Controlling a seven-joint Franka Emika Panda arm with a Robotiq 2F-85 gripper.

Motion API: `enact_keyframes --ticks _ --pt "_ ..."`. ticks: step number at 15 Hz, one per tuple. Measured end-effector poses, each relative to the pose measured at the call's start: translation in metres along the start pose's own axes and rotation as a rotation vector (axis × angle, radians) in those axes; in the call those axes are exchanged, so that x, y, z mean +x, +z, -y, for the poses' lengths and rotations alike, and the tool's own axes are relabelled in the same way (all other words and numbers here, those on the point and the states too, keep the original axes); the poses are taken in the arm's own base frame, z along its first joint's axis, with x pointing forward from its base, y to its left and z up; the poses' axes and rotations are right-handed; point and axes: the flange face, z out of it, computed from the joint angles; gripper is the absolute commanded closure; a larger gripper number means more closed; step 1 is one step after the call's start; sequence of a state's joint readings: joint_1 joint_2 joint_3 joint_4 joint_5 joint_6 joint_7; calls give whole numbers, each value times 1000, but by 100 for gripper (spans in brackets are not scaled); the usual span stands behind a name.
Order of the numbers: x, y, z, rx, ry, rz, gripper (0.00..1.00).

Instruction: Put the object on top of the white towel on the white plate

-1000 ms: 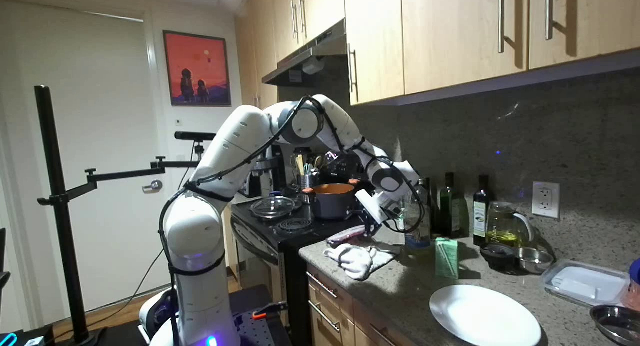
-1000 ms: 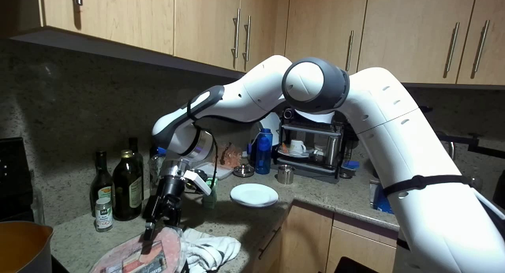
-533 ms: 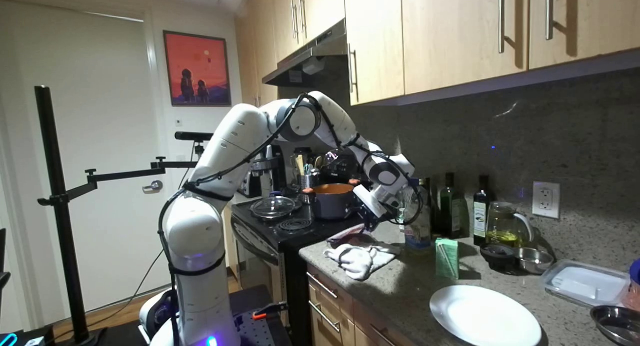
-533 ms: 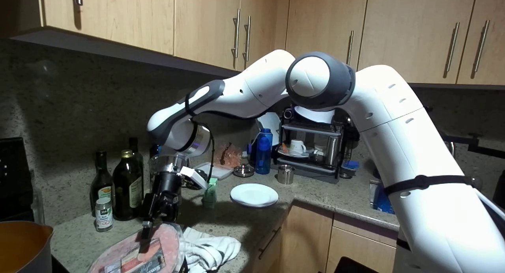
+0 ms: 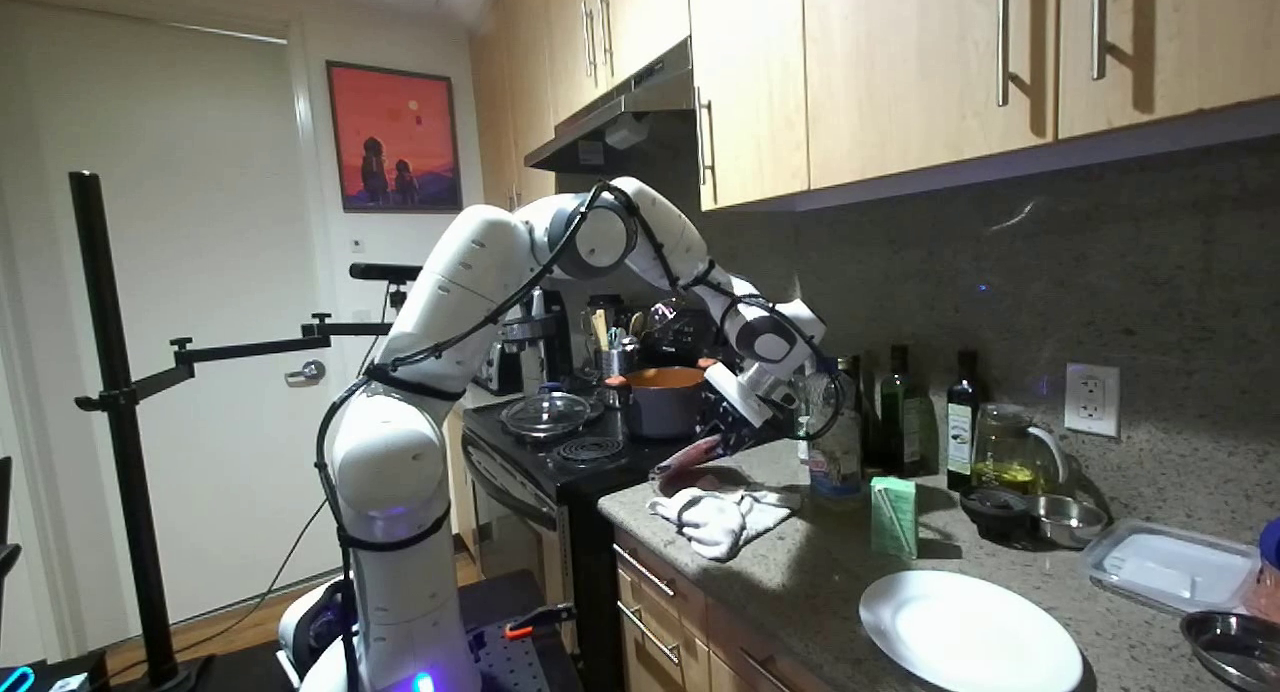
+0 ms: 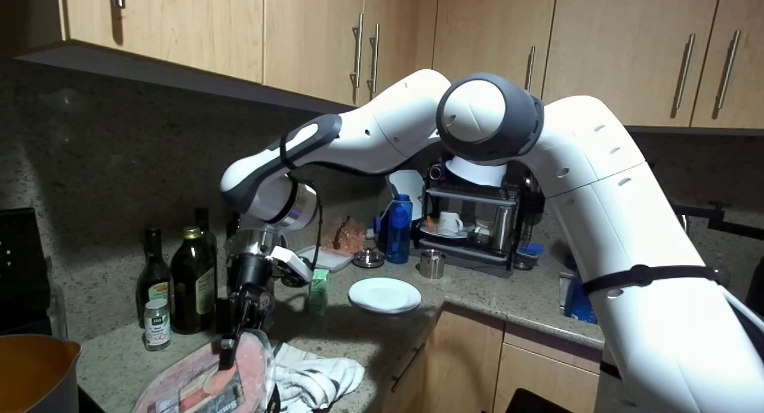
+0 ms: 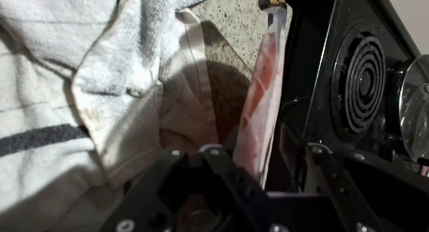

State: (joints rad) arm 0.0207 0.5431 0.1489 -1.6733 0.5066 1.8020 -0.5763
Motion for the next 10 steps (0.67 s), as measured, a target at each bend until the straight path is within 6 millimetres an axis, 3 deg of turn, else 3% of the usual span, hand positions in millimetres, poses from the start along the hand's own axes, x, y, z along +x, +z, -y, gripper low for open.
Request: enact_keyframes --ticks 10 --pt "2 -4 16 -34 -35 13 94"
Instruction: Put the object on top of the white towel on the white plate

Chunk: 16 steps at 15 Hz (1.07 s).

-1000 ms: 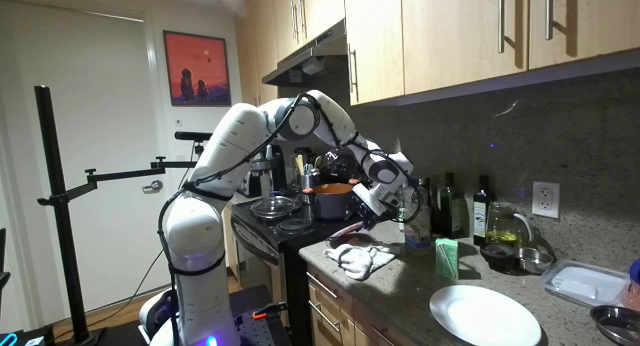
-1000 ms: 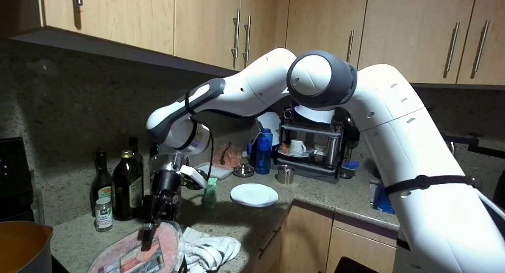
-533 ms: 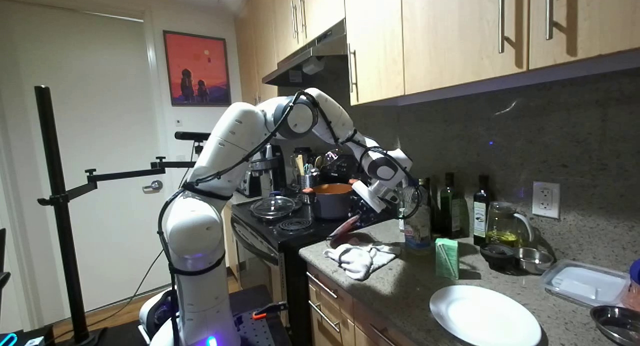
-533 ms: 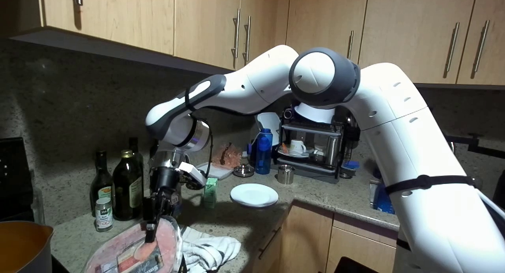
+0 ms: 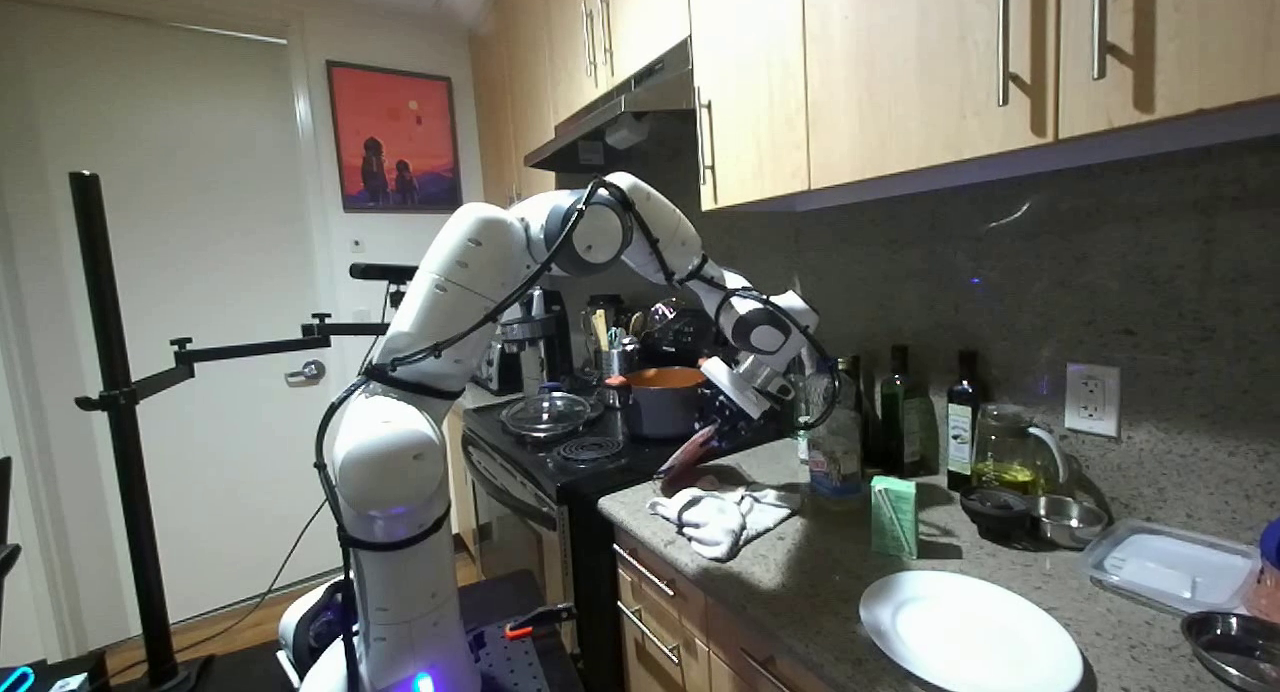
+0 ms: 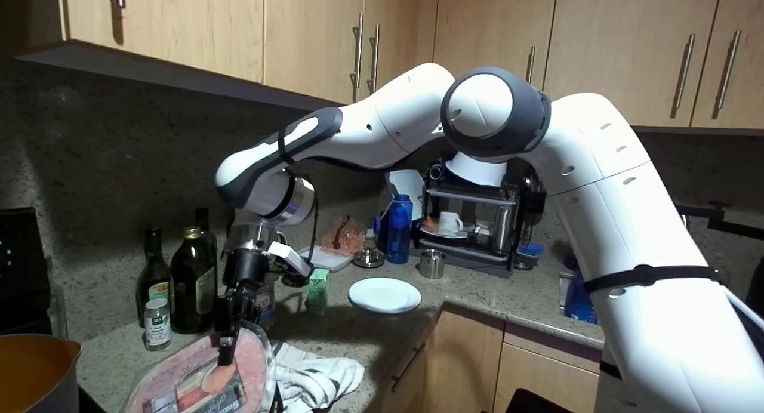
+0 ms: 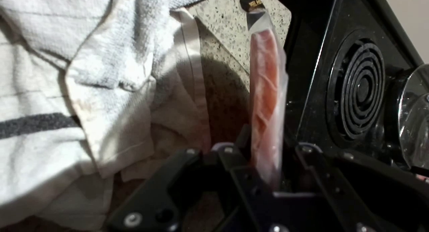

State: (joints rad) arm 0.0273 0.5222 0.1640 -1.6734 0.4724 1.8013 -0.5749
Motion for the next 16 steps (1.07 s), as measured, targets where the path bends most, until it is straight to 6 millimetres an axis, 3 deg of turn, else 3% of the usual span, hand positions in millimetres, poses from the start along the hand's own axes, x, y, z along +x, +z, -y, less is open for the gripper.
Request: enact_keyframes --ticks 4,11,16 --pt "0 -5 8 -19 -16 1 94" --pt "-11 -38 34 -47 -42 -26 94" --pt "-20 -32 37 -28 -42 26 94"
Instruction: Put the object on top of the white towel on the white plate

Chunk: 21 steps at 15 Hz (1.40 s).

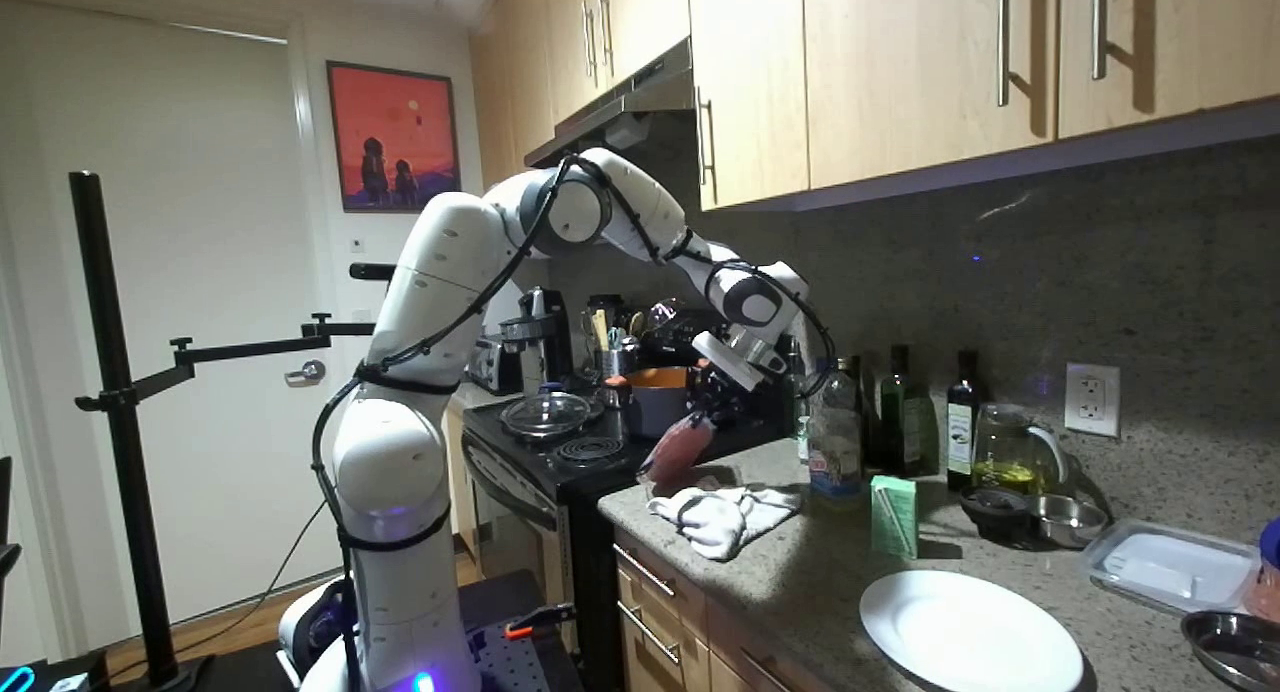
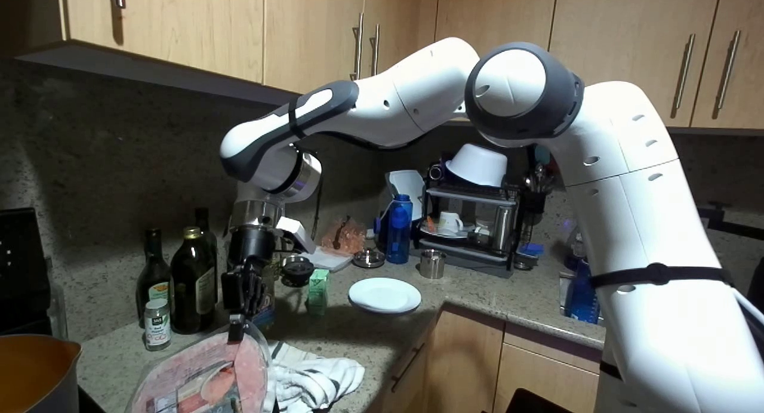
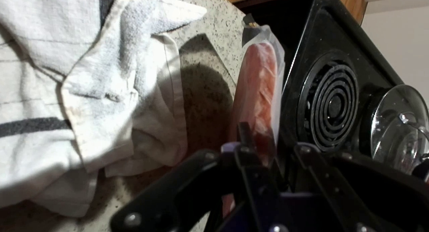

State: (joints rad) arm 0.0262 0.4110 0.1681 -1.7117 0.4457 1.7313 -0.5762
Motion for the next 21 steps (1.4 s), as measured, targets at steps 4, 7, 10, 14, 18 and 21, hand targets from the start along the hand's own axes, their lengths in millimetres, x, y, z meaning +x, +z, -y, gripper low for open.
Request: enact_keyframes --ticks 4,7,10,14,18,21 --pt "-6 17 1 47 -1 76 45" --pt "-7 23 1 64 0 101 83" --pt "-7 25 -1 66 3 104 98" --pt "-9 24 -7 64 11 105 94" --pt "-9 24 -7 64 12 104 94" --pt "-10 22 -8 65 14 99 94"
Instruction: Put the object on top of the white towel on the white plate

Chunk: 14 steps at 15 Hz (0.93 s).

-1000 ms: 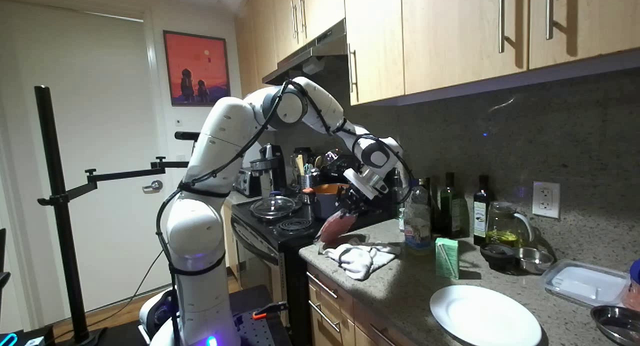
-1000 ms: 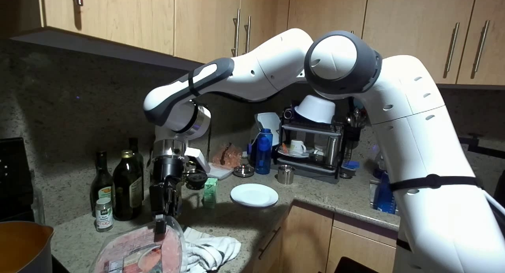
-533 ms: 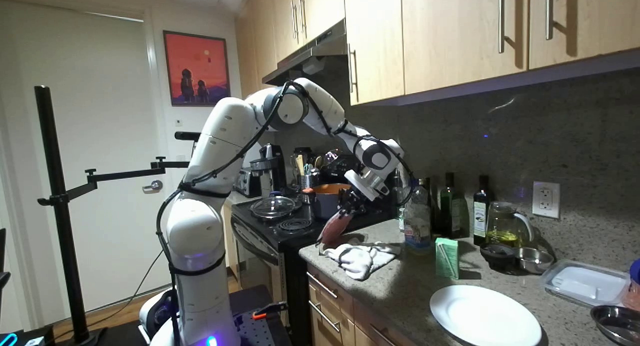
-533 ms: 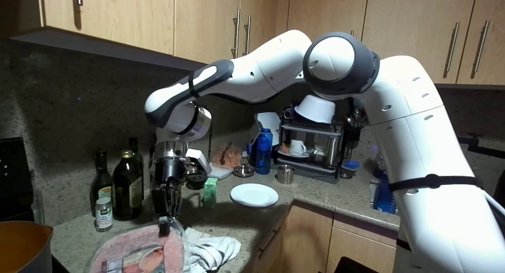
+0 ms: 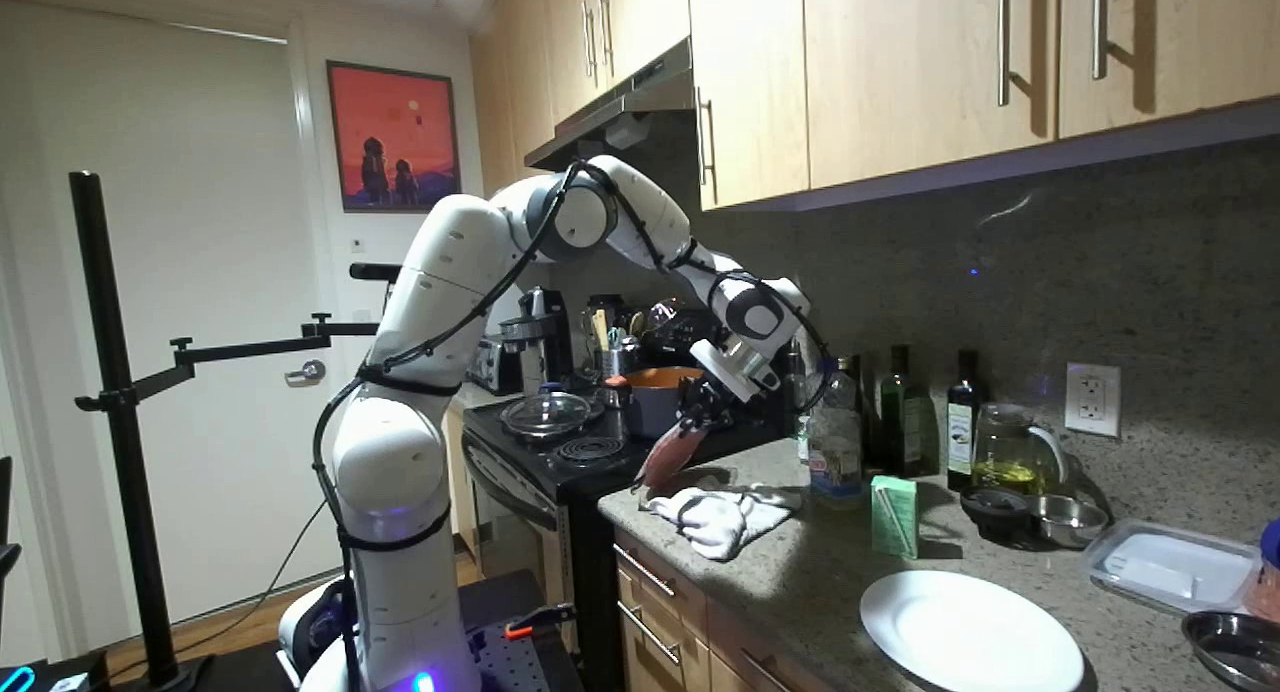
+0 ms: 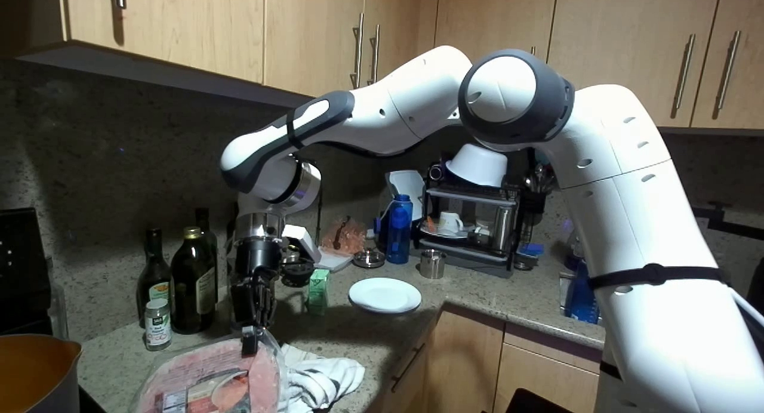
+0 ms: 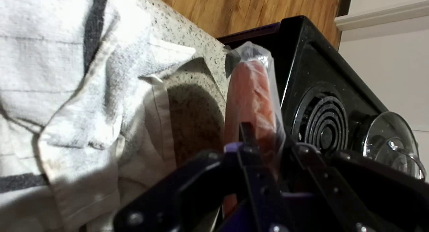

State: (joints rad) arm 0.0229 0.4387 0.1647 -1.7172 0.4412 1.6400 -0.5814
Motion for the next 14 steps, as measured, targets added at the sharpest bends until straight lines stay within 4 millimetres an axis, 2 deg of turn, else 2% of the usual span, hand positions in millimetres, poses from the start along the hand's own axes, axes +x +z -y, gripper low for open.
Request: enact_keyframes --ticks 4,7,11,14 --pt "-8 -18 1 13 3 -46 95" --pt "-23 -37 -2 34 -4 -101 95" --pt "-49 -58 -14 61 0 -170 95" --pt "-64 -66 -27 82 7 -207 95"
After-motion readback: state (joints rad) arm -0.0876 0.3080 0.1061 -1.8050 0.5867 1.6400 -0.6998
